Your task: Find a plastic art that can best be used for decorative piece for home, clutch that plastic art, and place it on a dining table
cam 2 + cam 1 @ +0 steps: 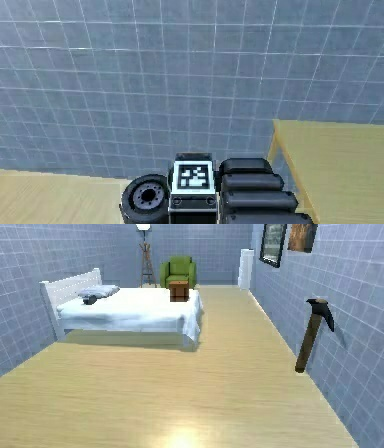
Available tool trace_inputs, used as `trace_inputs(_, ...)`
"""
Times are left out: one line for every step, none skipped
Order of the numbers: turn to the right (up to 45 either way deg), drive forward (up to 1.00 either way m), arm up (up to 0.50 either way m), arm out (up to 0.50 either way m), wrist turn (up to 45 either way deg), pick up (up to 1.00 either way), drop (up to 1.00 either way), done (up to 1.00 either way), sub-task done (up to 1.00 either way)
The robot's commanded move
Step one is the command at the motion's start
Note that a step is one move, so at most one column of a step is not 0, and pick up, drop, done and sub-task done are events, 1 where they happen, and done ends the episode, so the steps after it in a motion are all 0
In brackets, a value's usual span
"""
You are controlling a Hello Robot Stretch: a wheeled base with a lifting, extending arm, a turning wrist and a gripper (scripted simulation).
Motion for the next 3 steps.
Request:
trace_inputs(-6.0, 0.0, 0.0, 0.0, 0.0, 0.0, 0.0, 0.0, 0.0)
trace_inputs(45.0, 0.0, 0.0, 0.0, 0.0, 0.0, 0.0, 0.0, 0.0)
trace_inputs(39.0, 0.0, 0.0, 0.0, 0.0, 0.0, 0.0, 0.0, 0.0)
